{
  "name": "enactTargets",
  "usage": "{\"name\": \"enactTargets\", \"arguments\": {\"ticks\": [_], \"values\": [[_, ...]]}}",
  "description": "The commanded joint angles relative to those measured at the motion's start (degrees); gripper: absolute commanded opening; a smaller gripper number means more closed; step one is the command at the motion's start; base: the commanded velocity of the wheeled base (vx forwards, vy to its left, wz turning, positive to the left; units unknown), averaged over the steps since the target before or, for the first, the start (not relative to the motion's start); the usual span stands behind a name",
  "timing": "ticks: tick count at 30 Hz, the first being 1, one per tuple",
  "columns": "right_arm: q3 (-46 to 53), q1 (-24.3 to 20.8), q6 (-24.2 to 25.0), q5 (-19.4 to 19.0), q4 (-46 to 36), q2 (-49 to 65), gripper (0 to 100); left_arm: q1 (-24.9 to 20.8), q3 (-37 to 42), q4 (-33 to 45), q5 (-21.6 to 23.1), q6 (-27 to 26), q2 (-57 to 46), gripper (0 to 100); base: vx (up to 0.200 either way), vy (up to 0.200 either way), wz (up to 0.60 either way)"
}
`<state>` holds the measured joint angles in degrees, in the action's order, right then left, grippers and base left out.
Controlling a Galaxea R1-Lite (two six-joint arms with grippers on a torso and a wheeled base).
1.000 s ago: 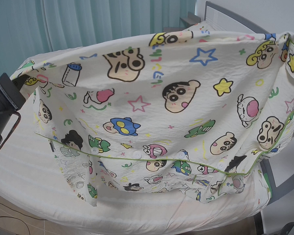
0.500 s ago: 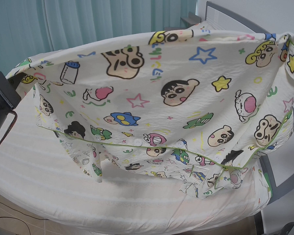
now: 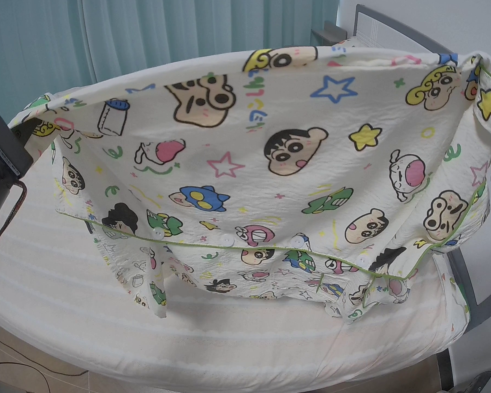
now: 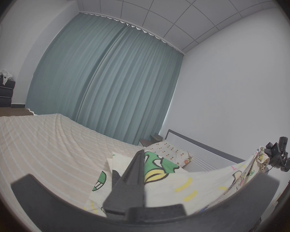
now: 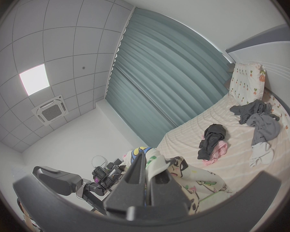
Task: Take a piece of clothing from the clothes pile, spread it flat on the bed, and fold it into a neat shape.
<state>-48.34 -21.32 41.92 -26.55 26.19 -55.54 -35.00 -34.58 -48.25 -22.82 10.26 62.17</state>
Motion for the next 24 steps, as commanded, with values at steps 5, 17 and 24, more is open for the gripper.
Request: {"name": "enactTargets", "arguments": {"ticks": [5,17,24], "values": [[0.0,-0.6,0.0,-0.7,0.0,-1.3,0,0.7,-0.1,0.0,0.2,0.0,0.5,0,0.0,0.2,0.0],[-0.1,-1.0,-0.1,-0.8,-0.1,-1.9,0,2.6,-1.0,0.0,0.4,0.0,1.3,0,0.0,0.2,0.0],[-0.2,-1.0,-0.1,-0.9,0.1,-2.4,0,4.6,-1.0,0.1,0.7,-0.1,2.3,0,0.0,0.2,0.0]]}}
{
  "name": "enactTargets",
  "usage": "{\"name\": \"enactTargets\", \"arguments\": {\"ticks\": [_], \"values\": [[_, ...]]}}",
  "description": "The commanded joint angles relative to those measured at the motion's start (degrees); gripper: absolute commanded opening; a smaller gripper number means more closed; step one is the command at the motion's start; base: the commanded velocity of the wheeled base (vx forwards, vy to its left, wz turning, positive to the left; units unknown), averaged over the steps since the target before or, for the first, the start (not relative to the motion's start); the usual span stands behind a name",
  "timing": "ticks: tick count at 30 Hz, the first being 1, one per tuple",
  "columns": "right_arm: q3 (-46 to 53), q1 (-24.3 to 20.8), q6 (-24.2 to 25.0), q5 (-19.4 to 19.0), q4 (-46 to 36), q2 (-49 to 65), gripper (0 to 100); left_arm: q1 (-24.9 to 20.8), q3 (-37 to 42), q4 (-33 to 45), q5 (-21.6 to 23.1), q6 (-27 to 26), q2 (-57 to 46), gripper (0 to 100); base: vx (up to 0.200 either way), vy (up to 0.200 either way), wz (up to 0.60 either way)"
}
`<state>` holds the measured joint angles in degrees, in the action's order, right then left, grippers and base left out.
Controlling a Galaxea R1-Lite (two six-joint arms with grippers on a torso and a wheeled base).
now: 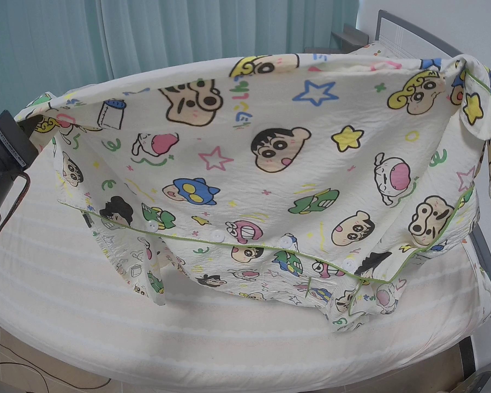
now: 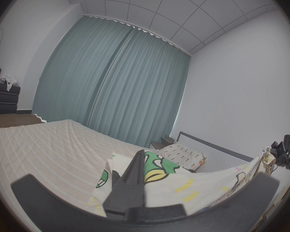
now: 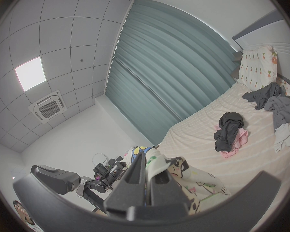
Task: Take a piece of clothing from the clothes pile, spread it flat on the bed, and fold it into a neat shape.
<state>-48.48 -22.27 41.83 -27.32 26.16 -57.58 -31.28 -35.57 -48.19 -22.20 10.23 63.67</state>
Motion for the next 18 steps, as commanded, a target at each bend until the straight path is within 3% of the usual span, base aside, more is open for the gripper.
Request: {"name": "enactTargets", "arguments": {"ticks": [1,18], "values": [[0.1,-0.1,0.0,-0.1,0.1,-0.3,0,1.1,0.0,0.0,0.1,0.0,0.8,0,0.0,0.2,0.0],[0.0,-2.6,-0.1,-1.2,0.6,-1.8,0,2.1,-0.6,-0.1,0.0,0.0,1.3,0,0.0,0.2,0.0]]}}
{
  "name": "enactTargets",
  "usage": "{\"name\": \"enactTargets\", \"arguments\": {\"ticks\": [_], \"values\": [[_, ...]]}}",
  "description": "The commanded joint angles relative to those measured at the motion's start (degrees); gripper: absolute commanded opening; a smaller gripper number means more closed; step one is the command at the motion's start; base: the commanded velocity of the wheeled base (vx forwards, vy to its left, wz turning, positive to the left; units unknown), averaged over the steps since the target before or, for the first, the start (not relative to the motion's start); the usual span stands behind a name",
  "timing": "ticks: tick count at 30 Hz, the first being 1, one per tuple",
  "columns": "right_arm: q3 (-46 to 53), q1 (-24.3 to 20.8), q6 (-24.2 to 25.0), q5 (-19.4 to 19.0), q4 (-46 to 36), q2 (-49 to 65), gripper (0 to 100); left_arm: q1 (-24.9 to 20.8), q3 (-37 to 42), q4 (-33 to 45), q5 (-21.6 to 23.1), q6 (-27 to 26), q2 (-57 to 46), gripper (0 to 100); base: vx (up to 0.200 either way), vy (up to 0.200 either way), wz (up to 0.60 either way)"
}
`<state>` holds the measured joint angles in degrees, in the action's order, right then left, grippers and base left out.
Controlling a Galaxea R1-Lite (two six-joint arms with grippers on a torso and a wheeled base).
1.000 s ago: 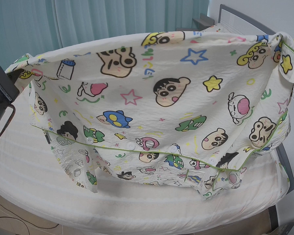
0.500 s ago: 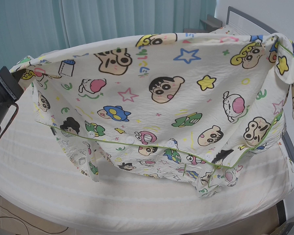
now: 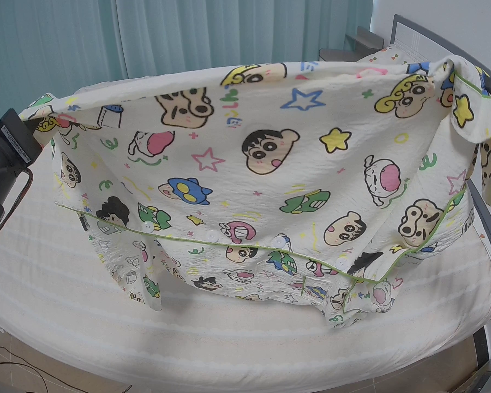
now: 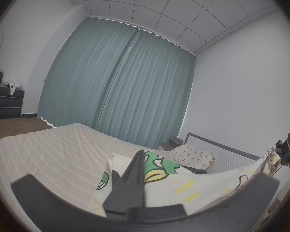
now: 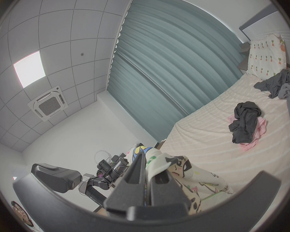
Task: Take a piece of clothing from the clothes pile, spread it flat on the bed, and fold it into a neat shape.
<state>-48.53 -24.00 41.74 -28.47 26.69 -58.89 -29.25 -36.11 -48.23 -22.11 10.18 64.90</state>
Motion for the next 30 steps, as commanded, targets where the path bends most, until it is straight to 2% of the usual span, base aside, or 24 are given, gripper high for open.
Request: {"name": "enactTargets", "arguments": {"ticks": [1,30], "values": [[0.1,-1.4,-0.1,-0.1,0.0,-0.4,0,0.1,0.0,0.0,-0.1,0.0,0.0,0,0.0,0.2,0.0],[0.1,-2.1,-2.3,0.0,-0.1,-0.8,0,0.5,0.1,0.1,-0.4,0.1,-0.2,0,0.0,0.2,0.0]]}}
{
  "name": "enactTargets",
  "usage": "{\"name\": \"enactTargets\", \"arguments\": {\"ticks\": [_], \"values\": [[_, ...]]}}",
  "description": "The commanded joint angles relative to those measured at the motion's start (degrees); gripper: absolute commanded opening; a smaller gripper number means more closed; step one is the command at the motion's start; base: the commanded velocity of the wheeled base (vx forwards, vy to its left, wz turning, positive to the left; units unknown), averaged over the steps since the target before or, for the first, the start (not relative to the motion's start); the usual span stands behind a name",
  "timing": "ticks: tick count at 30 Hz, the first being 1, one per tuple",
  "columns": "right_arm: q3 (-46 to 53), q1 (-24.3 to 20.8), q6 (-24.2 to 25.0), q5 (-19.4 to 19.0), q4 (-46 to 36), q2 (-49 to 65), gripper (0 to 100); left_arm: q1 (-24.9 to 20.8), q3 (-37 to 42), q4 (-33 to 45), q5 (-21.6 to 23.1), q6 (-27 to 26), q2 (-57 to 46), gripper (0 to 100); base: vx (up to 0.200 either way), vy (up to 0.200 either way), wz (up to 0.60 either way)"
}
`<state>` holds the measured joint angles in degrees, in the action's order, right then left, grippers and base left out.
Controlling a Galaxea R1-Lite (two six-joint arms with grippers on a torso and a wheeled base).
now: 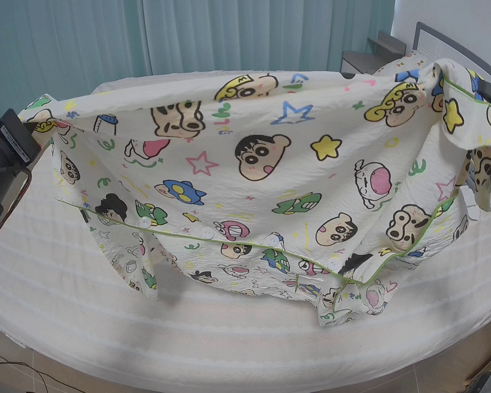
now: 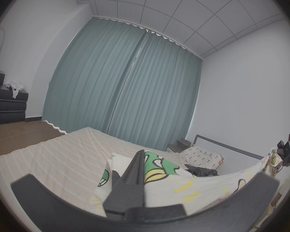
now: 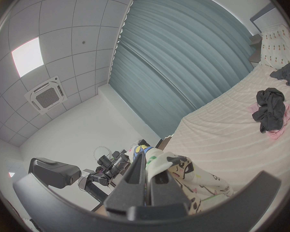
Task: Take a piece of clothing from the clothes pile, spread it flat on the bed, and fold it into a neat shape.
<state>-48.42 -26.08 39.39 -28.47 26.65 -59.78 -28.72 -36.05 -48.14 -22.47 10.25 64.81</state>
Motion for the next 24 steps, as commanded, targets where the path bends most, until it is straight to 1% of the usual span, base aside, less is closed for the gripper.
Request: {"name": "enactTargets", "arguments": {"ticks": [1,5,11,14,24], "values": [[0.1,0.0,-0.1,0.1,0.1,0.1,0,0.0,0.0,0.0,0.0,0.0,-0.1,0,0.0,0.2,0.0],[0.1,0.0,-0.1,0.1,0.1,0.3,0,0.0,0.2,0.0,0.0,0.0,-0.3,0,0.0,0.2,0.0],[0.5,0.0,-0.2,0.2,0.1,0.7,0,0.0,0.7,0.0,-0.1,0.0,-0.6,0,0.0,0.0,0.0],[0.6,0.0,-1.0,0.2,0.0,1.2,0,0.0,0.9,0.0,-0.2,0.0,-0.6,0,0.0,0.0,0.0],[0.9,0.0,-1.1,0.2,-0.1,1.9,0,-0.1,1.0,0.0,0.0,0.0,-1.1,0,-0.2,0.0,0.0]]}}
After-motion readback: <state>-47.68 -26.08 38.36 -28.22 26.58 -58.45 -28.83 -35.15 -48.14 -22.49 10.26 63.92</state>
